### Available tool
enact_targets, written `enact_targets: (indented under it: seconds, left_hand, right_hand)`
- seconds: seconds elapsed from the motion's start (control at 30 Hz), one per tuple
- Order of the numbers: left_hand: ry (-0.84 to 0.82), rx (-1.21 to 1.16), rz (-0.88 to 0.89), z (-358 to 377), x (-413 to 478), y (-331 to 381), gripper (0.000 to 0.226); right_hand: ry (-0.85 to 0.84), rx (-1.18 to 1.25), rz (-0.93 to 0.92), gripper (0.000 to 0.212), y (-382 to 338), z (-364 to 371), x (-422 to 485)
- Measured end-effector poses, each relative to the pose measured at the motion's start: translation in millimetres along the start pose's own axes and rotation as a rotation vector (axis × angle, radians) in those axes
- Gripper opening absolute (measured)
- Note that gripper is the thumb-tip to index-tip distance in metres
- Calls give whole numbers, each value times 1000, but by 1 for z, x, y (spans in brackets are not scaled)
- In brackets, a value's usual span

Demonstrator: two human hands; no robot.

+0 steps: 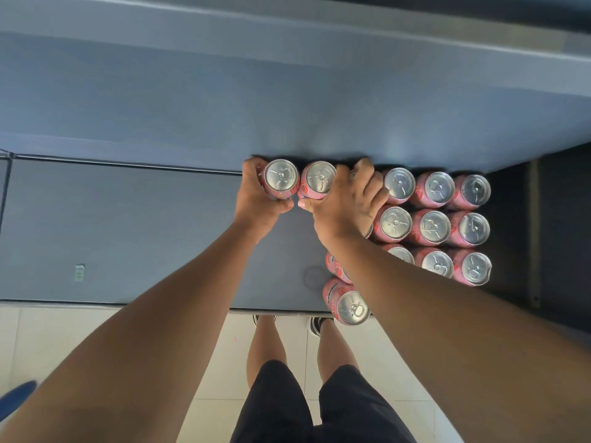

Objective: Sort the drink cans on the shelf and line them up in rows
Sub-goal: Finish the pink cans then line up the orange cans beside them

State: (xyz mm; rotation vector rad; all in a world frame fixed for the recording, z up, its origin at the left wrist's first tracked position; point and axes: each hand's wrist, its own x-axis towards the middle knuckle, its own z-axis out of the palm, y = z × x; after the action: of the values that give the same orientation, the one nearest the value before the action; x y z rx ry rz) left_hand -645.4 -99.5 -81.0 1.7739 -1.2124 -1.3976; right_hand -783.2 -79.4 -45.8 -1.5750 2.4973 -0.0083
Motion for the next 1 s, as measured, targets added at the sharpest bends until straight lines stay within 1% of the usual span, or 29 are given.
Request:
enact_targets:
  seconds: [0.17,0.27,0.37,0.43,0.53,0.6,0.73,0.83,0.9,1.0]
  left_hand:
    - [-1,29,-9,-5,-5,3,71]
    - [-2,24,-21,-5,-15,8,80]
    - [1,42,-49,-7,-28,13,92]
    - [26,96,-48,-13,-40,16,88]
    - [37,249,-28,-26,-66,24,76]
    - [23,384,-17,-34,-84,30,71]
    - [3,738,104,-45,-119,40,61]
    - [35,917,171,-49,-143,46,53]
    - [82,998,160,-50,-160,55,51]
    - [121,1075,93,-48,-184,69,51]
  right_hand:
    - [-11,33,-21,84,5,-2,-1]
    - [-3,84,-15,85,11,-9,-6]
    - [62,131,-50,77,18,-17,-14]
    - [109,140,-99,67,22,-22,-23]
    - [105,104,-210,56,29,-32,-40]
    - [75,69,-287,53,33,-40,-53]
    - [24,6,-402,56,40,-57,-74]
    - [-35,-83,-453,61,43,-71,-84]
    - [-64,-137,-493,62,46,-83,-90]
    - [-90,-147,-557,58,49,-103,-97]
